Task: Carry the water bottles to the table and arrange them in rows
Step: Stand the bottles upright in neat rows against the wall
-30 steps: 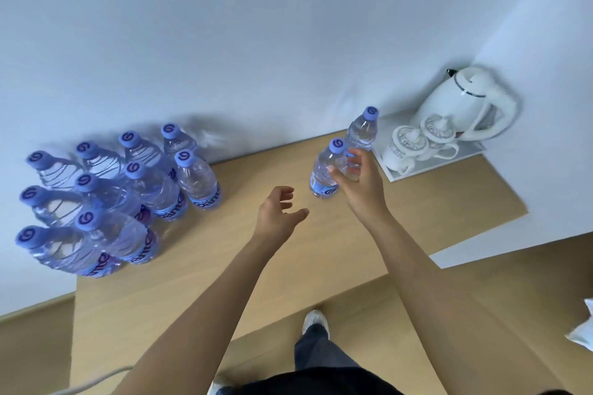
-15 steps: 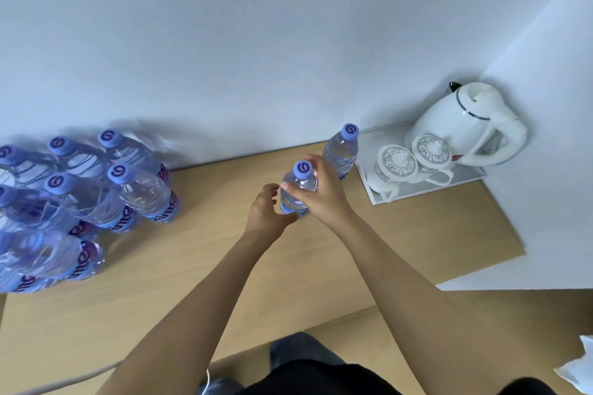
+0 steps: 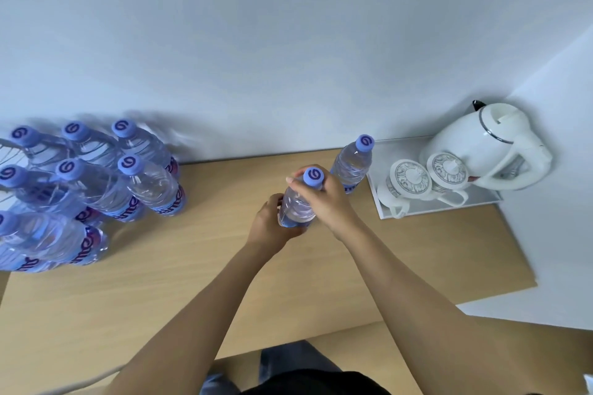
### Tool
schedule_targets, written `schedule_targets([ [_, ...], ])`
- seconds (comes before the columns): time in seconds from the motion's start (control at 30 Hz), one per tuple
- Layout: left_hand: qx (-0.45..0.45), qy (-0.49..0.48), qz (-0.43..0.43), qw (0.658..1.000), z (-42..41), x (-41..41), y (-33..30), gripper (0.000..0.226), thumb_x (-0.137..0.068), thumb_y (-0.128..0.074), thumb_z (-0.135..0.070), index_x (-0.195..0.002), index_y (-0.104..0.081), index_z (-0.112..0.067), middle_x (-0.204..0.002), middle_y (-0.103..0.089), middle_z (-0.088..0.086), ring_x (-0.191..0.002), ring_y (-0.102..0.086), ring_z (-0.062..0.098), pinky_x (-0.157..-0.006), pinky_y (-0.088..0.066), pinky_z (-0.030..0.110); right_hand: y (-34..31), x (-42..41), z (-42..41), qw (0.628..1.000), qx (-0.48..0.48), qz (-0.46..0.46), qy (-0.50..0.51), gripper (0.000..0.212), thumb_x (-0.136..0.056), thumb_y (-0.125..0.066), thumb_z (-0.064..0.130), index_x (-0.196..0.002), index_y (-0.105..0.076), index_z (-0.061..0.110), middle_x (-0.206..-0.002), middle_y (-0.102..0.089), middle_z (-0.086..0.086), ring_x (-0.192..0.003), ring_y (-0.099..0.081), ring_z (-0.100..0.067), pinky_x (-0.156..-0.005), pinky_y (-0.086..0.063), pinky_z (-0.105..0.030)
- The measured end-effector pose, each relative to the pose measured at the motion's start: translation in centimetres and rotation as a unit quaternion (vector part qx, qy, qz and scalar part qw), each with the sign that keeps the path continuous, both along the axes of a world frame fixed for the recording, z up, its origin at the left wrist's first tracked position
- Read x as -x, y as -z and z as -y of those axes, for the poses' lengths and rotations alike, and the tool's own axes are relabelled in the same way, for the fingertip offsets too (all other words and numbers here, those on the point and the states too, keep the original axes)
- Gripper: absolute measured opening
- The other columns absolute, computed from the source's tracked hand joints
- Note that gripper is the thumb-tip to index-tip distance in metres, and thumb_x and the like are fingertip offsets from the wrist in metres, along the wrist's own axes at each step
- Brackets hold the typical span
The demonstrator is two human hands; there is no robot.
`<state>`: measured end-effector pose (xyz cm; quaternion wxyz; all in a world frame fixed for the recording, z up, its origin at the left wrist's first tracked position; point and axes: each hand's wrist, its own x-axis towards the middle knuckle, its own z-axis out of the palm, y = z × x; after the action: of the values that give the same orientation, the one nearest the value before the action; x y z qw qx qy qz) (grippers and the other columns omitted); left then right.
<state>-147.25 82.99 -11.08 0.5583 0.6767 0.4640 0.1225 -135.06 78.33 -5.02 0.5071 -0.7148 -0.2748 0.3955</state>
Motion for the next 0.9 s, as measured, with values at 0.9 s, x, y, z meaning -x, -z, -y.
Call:
schedule_targets([
  [0.9, 0.038, -0.01, 0.231, 0.972, 0.6, 12.2, -14.8, 0.047, -0.064, -0.085, -0.001, -0.099, -0.054, -0.007, -0.07, -0.068, 0.002, -0.054, -0.059, 0.019, -0.046, -0.045, 0.026, -17.8, 10.8, -3.7, 0.99, -0.126, -0.057, -0.012, 0.019, -0.076, -0.071, 0.026, -0.076, -0.064, 0.009, -0.082, -0.071, -0.026, -0.066, -0.069, -0.02, -0.063, -0.052, -0.029],
])
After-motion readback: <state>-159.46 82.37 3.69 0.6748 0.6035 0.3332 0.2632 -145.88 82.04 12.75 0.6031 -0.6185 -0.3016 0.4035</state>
